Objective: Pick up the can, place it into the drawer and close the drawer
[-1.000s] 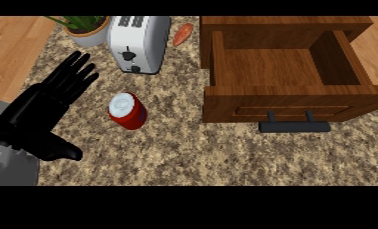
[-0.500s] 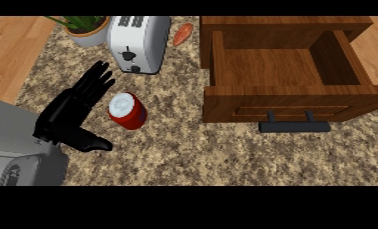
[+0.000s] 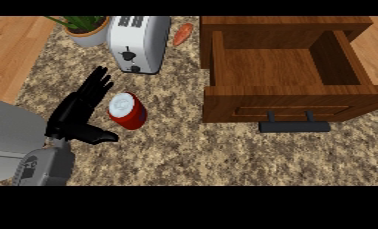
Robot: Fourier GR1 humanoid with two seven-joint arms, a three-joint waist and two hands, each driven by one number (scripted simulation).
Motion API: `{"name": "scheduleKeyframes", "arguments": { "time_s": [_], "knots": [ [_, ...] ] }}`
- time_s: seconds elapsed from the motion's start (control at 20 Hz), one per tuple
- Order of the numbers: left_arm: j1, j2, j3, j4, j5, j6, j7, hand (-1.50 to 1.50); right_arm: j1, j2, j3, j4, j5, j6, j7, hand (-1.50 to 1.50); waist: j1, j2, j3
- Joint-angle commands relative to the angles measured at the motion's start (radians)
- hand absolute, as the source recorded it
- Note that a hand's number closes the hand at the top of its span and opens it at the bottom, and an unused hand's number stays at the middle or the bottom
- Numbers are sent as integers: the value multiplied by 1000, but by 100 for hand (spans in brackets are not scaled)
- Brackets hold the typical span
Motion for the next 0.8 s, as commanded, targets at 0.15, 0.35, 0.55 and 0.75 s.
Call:
{"name": "scheduleKeyframes", "arguments": {
  "time_s": [0.15,0.35,0.55,0.75],
  "knots": [
    [-65,27,46,240,-61,-3,-159,-150,-7,56,-3,3,43,37,-26,-150,-2,1,0],
    [-125,25,33,320,-78,-10,-174,-150,10,0,-64,-64,-89,41,88,-150,-2,0,0],
    [-128,58,42,486,-114,-69,-312,-150,-6,67,-52,0,17,87,-10,-150,-1,1,0],
    [-160,3,27,601,-151,-29,-389,-150,12,0,-133,29,-106,117,23,-150,-6,1,0]
  ]
}}
